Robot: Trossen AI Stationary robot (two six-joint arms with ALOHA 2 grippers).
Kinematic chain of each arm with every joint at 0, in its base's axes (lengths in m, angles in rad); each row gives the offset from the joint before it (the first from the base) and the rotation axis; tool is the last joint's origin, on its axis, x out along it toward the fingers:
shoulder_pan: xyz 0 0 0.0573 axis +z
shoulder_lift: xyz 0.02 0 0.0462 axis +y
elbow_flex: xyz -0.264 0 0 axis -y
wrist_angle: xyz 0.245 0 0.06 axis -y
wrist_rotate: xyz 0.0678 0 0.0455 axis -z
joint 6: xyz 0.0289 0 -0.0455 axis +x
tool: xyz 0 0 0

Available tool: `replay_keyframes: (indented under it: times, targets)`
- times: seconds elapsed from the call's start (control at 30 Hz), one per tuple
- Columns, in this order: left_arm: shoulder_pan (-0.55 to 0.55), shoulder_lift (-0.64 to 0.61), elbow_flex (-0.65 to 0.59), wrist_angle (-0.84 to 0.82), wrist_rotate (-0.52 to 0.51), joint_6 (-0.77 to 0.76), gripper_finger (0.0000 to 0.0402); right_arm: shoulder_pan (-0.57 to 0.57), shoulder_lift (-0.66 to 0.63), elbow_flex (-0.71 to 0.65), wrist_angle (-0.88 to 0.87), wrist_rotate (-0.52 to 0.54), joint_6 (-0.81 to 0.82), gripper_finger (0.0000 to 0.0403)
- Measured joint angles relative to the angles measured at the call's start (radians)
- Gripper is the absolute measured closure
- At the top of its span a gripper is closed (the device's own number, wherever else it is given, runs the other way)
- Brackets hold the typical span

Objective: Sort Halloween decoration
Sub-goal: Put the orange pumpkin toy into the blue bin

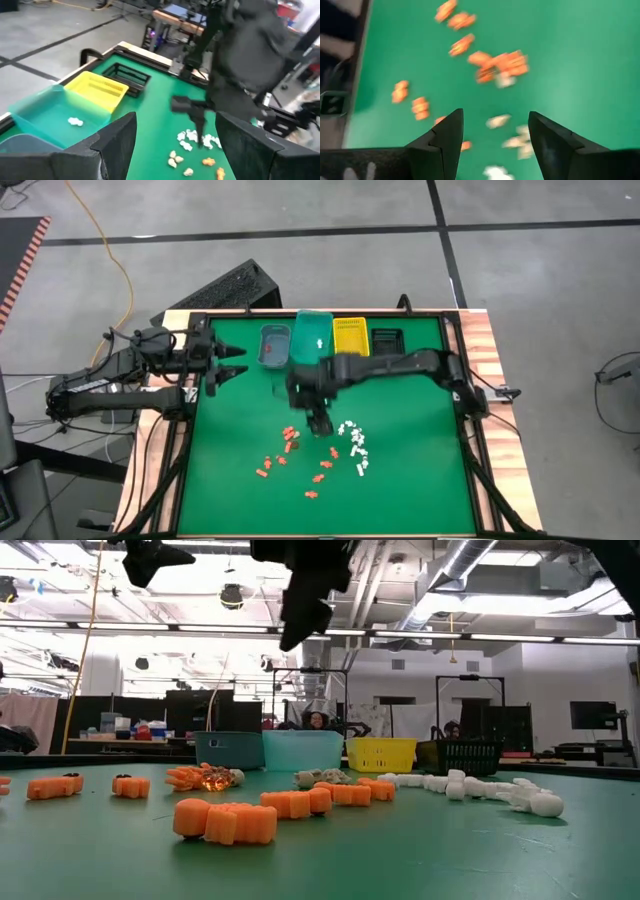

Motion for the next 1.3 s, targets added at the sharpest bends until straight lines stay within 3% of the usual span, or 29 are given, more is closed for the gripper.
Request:
replay_keyframes:
  times: [0.23, 0.4, 0.57, 0.77, 0.9, 1.3]
  targets:
    - [0.000, -0.010, 0.000, -0.005, 0.057, 0.017, 0.0141, 0.175, -0.016, -0.163, 0.114, 0.136, 0.172, 0.0185]
    - [0.000, -0.020, 0.000, 0.005, 0.049, 0.008, 0.0141, 0.240, -0.061, -0.354, 0.468, 0.259, 0.269, 0.0185]
    - [0.000, -0.021, 0.000, 0.010, 0.016, -0.029, 0.0141, 0.248, -0.070, -0.564, 0.845, 0.259, 0.259, 0.0185]
    - [0.000, -0.018, 0.000, 0.009, -0.047, -0.036, 0.0141, 0.234, -0.062, -0.725, 1.081, 0.332, 0.281, 0.0185]
    - [0.000, -0.019, 0.000, 0.009, -0.095, -0.027, 0.0141, 0.203, -0.062, -0.756, 1.110, 0.399, 0.241, 0.0185]
    - [0.000, -0.018, 0.000, -0.001, -0.128, -0.024, 0.0141, 0.154, -0.062, -0.760, 1.184, 0.392, 0.153, 0.0185]
